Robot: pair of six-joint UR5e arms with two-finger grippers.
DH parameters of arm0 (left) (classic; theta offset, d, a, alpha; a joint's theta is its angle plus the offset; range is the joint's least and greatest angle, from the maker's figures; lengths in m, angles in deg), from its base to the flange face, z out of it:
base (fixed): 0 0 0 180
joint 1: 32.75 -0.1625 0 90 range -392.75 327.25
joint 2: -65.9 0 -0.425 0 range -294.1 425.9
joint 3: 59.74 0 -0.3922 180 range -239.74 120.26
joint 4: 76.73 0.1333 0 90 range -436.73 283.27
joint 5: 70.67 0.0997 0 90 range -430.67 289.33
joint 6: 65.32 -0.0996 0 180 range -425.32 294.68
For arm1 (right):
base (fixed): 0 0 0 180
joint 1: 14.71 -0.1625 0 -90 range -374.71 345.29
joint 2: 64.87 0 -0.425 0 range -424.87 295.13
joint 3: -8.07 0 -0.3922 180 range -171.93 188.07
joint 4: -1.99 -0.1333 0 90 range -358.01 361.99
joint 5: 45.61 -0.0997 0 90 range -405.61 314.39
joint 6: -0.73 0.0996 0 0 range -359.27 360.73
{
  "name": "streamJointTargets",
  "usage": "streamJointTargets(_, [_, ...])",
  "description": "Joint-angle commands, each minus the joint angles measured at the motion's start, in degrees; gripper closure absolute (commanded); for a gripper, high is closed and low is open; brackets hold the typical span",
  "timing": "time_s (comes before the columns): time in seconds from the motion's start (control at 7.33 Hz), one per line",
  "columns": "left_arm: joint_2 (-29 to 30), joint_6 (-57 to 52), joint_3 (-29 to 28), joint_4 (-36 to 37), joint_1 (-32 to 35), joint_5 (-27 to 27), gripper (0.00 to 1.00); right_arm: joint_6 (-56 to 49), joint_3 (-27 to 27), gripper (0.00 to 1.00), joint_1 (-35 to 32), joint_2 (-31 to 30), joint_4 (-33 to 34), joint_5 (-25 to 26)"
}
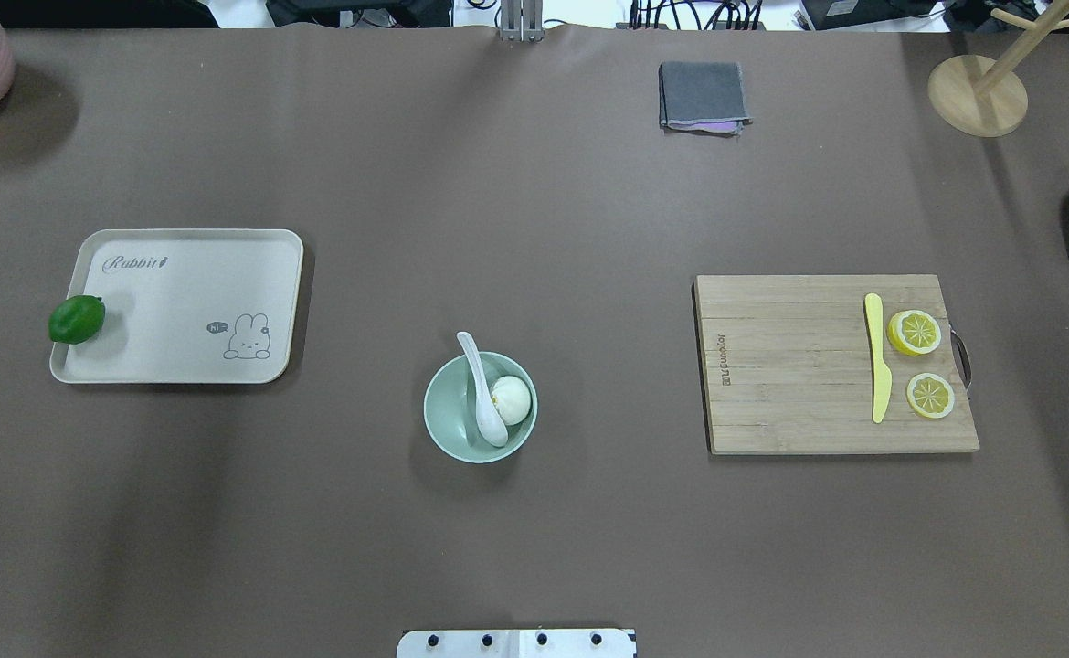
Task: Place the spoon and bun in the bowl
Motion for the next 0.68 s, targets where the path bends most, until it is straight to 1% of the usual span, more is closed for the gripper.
streamJointTargets(0.0, [-0.01,-0.02,0.78,0.06,0.00,0.00,0.01,0.48,-0.72,0.00,0.07,0.09,0.07,-0.44])
streamJointTargets(0.55, [-0.62,-0.02,0.86,0.06,0.01,0.00,0.01,0.48,-0.81,0.00,0.07,0.27,-0.37,-0.53])
